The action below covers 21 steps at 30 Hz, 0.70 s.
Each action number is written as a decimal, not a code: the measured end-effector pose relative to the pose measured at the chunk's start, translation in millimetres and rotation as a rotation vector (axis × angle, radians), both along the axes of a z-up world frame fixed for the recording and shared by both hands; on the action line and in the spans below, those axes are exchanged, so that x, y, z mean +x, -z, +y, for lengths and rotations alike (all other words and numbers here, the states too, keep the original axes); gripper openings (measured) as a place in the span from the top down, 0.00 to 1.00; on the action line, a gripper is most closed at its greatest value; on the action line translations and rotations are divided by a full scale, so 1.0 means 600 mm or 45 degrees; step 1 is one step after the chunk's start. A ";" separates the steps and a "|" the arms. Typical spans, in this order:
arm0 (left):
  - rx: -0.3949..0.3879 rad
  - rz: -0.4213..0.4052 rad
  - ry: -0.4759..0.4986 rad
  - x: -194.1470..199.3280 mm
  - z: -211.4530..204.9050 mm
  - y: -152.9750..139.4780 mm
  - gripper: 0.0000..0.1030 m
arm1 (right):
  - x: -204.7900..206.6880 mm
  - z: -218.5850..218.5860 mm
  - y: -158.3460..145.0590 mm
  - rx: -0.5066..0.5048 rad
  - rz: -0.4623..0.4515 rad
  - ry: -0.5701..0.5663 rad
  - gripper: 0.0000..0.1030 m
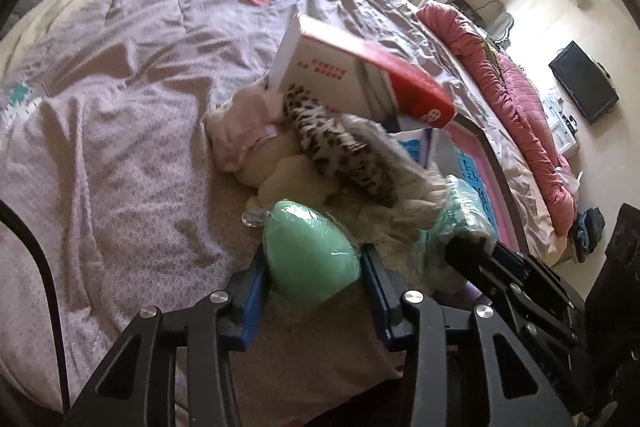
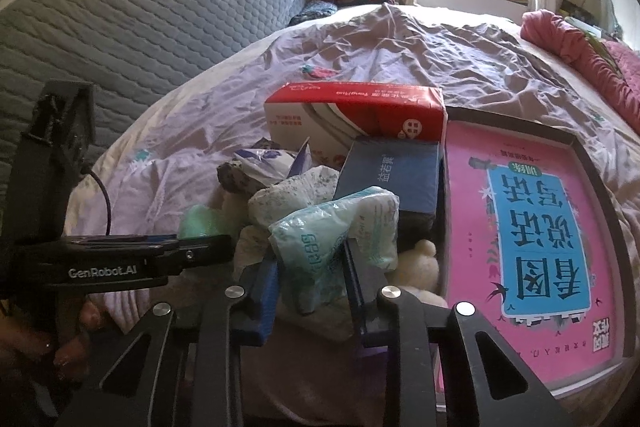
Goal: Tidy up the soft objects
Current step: 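Carry the green sponge and diaper pack with both tools toward the pink tray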
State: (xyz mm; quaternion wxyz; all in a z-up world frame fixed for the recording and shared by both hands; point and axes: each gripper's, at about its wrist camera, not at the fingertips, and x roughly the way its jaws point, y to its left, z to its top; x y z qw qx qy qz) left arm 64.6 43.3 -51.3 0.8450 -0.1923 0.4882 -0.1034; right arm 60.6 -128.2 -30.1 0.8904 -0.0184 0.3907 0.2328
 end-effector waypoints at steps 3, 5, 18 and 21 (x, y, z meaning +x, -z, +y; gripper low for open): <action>0.024 -0.020 -0.005 -0.009 -0.002 -0.012 0.57 | -0.005 -0.003 -0.010 0.015 -0.018 0.000 0.73; 0.025 -0.032 -0.013 -0.013 -0.002 -0.020 0.57 | -0.010 -0.003 -0.018 0.023 -0.034 0.000 0.74; 0.084 -0.128 -0.010 -0.049 -0.011 -0.082 0.57 | -0.045 -0.023 -0.074 0.040 -0.146 0.029 0.75; 0.074 -0.152 0.008 -0.054 -0.024 -0.102 0.57 | -0.054 -0.038 -0.089 0.058 -0.160 0.054 0.75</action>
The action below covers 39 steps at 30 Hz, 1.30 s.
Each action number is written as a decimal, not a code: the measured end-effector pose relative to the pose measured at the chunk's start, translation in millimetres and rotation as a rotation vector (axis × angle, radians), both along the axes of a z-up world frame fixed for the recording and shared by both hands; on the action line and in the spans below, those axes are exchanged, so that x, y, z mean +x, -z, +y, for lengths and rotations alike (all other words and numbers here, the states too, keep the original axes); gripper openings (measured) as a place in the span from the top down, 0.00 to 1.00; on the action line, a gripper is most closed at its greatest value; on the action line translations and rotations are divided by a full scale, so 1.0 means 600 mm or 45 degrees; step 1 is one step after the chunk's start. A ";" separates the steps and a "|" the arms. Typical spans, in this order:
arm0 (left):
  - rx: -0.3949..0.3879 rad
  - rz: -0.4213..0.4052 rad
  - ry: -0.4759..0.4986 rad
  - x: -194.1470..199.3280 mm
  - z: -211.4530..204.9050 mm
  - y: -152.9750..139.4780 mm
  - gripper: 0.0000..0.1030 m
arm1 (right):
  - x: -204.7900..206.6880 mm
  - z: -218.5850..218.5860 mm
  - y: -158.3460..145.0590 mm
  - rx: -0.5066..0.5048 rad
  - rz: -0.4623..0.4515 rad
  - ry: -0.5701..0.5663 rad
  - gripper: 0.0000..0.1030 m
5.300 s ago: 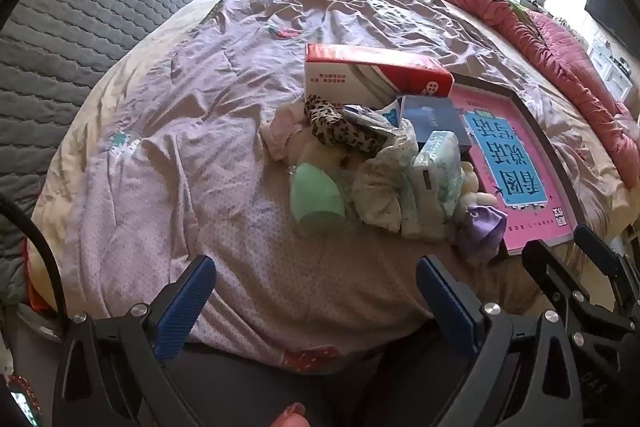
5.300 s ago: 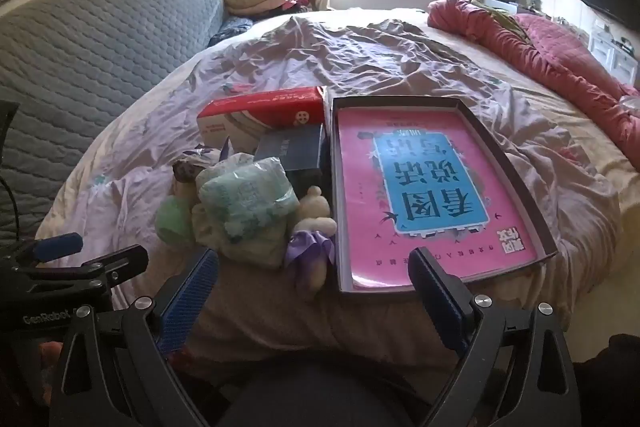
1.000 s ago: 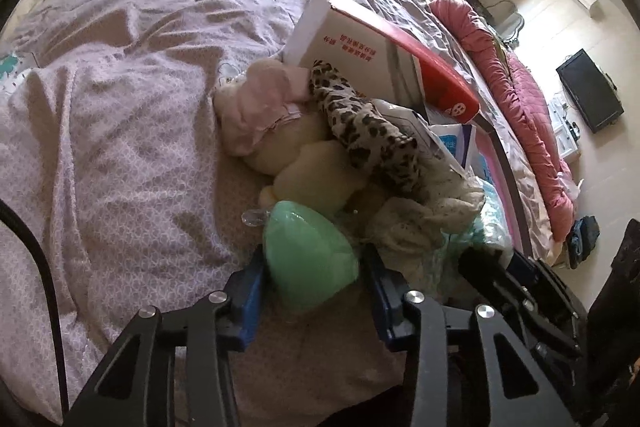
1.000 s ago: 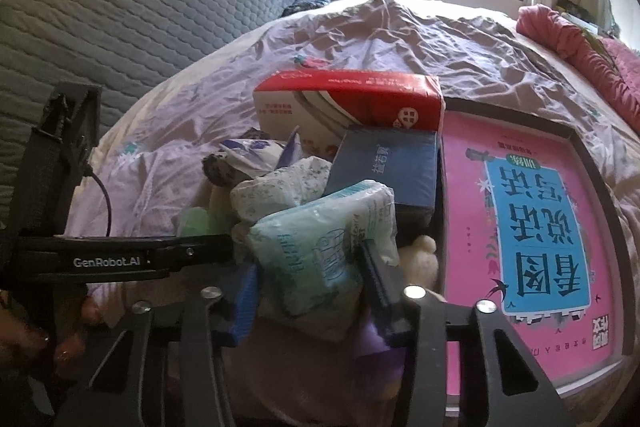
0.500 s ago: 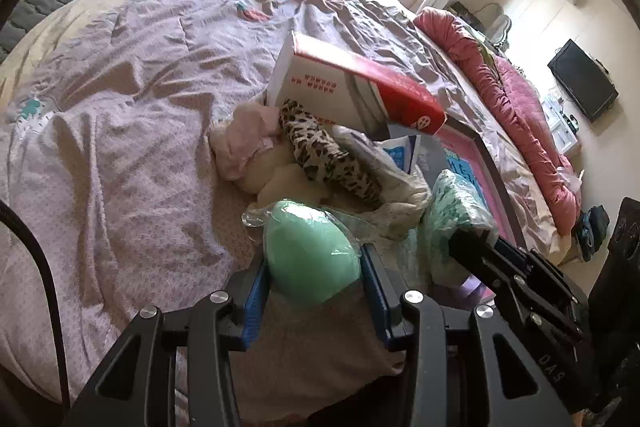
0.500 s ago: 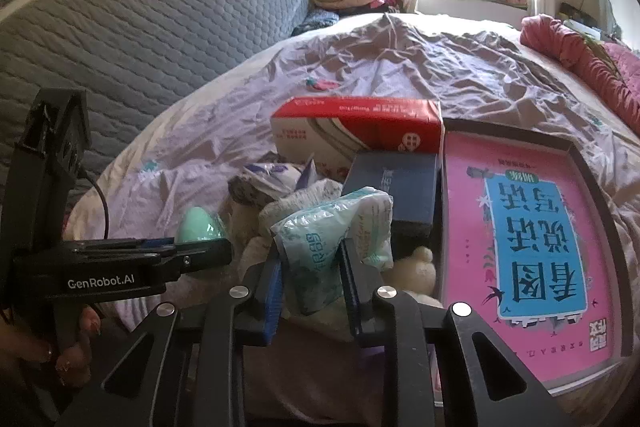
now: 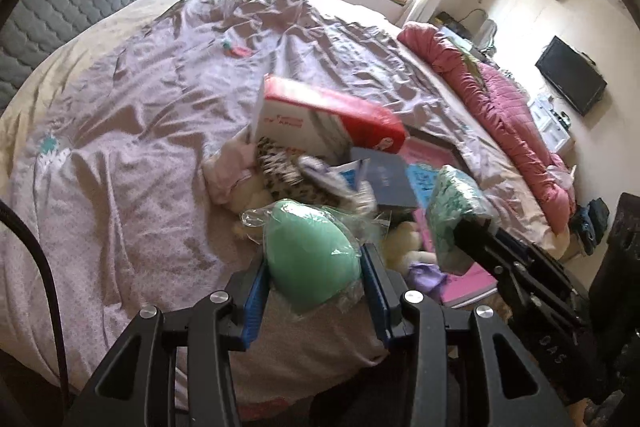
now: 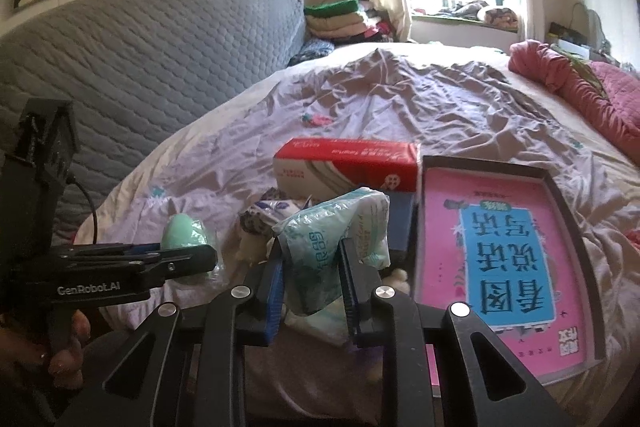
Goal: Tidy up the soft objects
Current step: 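Carry the green sponge and diaper pack with both tools toward the pink tray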
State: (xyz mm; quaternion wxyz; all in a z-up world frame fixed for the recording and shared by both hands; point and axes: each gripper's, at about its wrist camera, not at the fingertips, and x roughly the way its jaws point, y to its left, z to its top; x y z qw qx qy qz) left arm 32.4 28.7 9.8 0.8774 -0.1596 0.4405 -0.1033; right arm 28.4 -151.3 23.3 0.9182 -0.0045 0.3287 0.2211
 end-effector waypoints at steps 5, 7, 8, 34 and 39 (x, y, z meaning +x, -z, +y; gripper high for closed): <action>0.066 -0.031 0.039 -0.009 -0.038 -0.024 0.57 | -0.013 -0.032 -0.018 0.022 -0.023 0.049 0.75; 0.083 -0.034 0.062 -0.010 -0.056 -0.031 0.57 | -0.016 -0.048 -0.024 0.034 -0.025 0.083 0.75; 0.088 -0.036 0.072 -0.010 -0.064 -0.035 0.57 | -0.017 -0.056 -0.026 0.040 -0.023 0.098 0.75; 0.183 -0.070 0.306 0.042 -0.324 -0.103 0.57 | -0.039 -0.272 -0.074 0.082 -0.093 0.410 0.75; 0.199 -0.044 0.334 0.055 -0.356 -0.080 0.57 | -0.039 -0.292 -0.071 0.032 -0.104 0.437 0.75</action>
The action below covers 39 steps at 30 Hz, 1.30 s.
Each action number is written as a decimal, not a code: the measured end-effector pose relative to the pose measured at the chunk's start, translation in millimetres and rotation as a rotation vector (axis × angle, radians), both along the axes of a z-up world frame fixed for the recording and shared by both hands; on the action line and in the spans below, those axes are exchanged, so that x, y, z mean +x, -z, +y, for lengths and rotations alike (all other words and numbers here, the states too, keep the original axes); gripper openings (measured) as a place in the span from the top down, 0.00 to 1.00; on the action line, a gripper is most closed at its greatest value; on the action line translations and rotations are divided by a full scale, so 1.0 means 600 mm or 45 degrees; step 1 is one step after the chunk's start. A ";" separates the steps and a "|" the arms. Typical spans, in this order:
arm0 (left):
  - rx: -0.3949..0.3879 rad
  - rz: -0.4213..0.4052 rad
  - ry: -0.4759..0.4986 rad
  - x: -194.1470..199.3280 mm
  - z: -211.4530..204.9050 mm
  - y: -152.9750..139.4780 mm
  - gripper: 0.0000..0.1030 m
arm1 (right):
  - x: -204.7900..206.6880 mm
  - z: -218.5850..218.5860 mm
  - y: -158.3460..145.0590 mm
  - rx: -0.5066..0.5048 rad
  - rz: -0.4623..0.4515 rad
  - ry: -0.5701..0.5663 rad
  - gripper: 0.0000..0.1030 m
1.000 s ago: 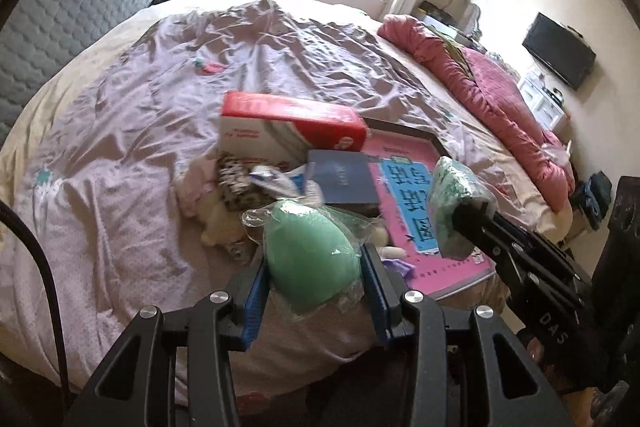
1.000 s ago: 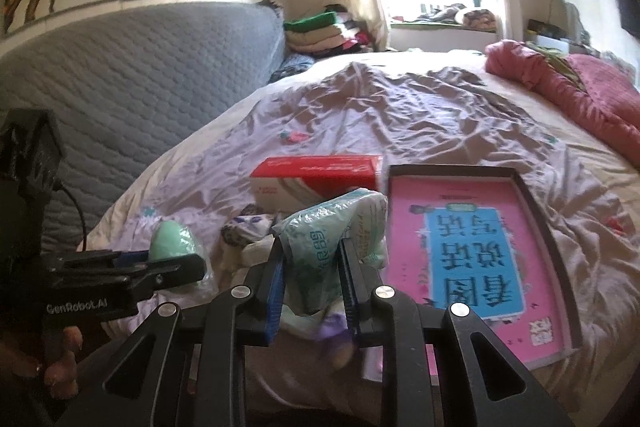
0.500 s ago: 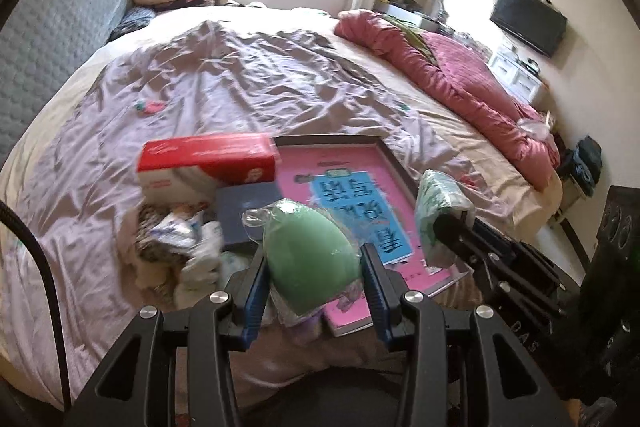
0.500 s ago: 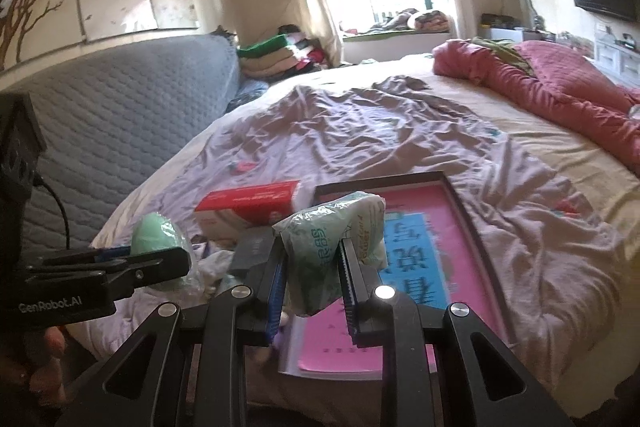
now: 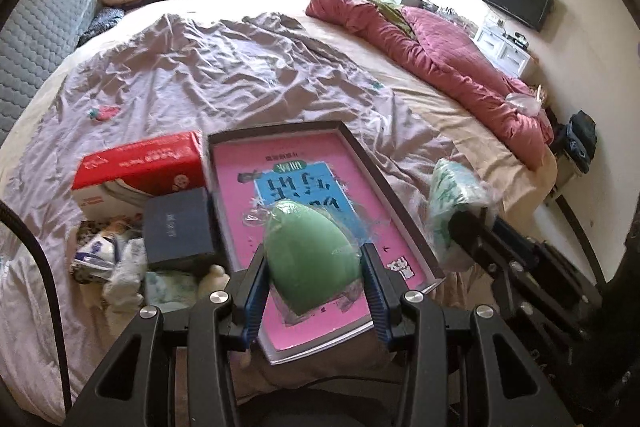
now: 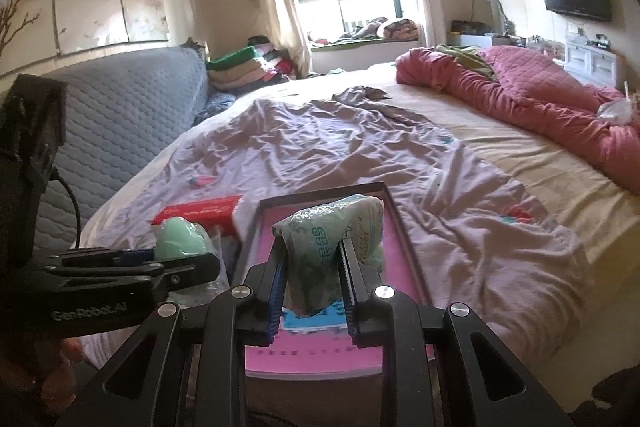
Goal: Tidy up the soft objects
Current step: 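Carry the green sponge and diaper pack with both tools toward the pink tray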
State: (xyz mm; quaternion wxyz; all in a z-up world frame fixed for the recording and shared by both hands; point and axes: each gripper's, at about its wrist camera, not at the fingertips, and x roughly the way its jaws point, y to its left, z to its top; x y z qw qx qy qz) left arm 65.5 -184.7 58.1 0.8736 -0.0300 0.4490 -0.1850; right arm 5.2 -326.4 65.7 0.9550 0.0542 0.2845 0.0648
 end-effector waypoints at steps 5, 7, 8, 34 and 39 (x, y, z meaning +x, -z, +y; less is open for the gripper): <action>0.032 0.052 0.038 0.009 -0.022 0.033 0.57 | 0.010 -0.014 0.018 -0.022 0.033 0.006 0.75; 0.043 0.071 0.045 0.012 -0.025 0.047 0.57 | 0.017 -0.020 0.031 -0.010 0.059 0.006 0.75; 0.044 0.079 0.047 0.015 -0.025 0.052 0.57 | 0.019 -0.023 0.036 -0.003 0.065 0.003 0.75; 0.157 0.269 0.061 0.047 -0.042 0.175 0.57 | 0.062 -0.027 0.163 -0.005 0.301 -0.068 0.75; 0.173 0.292 0.072 0.046 -0.041 0.185 0.57 | 0.078 -0.017 0.171 0.006 0.318 -0.099 0.75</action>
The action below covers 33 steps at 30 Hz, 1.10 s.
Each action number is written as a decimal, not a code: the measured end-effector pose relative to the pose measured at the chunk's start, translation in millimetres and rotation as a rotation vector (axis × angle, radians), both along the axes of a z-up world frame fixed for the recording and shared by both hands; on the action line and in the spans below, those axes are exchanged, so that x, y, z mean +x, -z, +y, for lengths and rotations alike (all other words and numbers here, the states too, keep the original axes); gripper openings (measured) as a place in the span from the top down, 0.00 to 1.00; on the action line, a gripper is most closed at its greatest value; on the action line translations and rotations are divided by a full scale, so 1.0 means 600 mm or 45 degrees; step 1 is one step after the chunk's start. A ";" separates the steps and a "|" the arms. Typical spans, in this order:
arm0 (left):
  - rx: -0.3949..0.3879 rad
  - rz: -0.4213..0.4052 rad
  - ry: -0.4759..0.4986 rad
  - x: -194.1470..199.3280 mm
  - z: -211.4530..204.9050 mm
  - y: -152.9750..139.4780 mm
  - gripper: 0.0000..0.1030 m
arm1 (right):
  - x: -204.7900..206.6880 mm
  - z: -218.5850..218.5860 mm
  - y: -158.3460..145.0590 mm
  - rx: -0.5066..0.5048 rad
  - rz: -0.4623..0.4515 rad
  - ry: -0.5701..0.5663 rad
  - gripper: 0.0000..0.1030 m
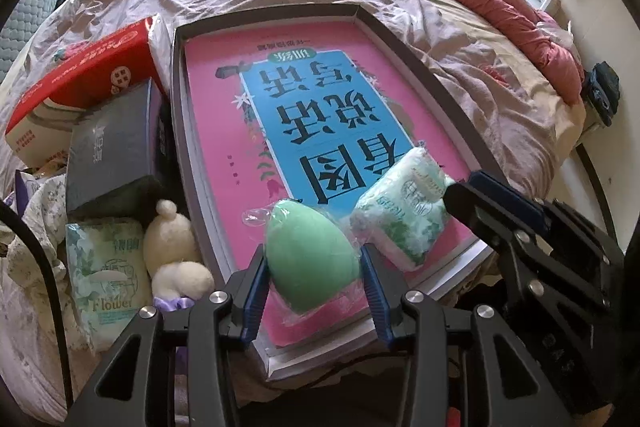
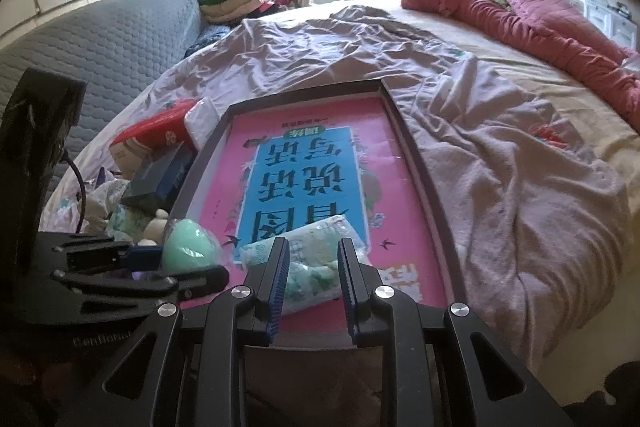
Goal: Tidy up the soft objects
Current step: 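Lower the sponge onto the tray with the left tool while the right tool releases the diaper pack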
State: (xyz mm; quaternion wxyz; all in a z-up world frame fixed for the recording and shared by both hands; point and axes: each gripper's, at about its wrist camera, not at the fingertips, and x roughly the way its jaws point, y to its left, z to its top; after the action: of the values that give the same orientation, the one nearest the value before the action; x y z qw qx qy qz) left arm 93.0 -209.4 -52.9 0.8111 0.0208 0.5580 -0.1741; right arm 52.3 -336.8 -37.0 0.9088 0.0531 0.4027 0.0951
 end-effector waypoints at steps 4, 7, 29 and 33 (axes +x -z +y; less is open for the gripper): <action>0.013 -0.002 0.002 0.002 0.001 0.006 0.57 | 0.014 0.012 0.009 -0.029 0.026 -0.036 0.75; 0.003 0.008 0.005 0.003 0.004 0.008 0.56 | 0.017 0.007 0.014 0.004 0.047 -0.051 0.69; 0.034 0.001 0.045 0.003 0.012 0.005 0.51 | 0.017 0.025 0.037 -0.191 0.080 -0.088 0.44; 0.032 0.005 0.061 0.001 0.006 0.006 0.48 | 0.017 0.019 0.038 -0.221 0.077 -0.061 0.44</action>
State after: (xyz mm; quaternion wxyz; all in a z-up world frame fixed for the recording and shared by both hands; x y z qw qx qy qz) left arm 93.5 -206.0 -56.2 0.8053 0.0439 0.5611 -0.1864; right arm 62.6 -325.5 -60.0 0.8950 -0.0326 0.4377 0.0801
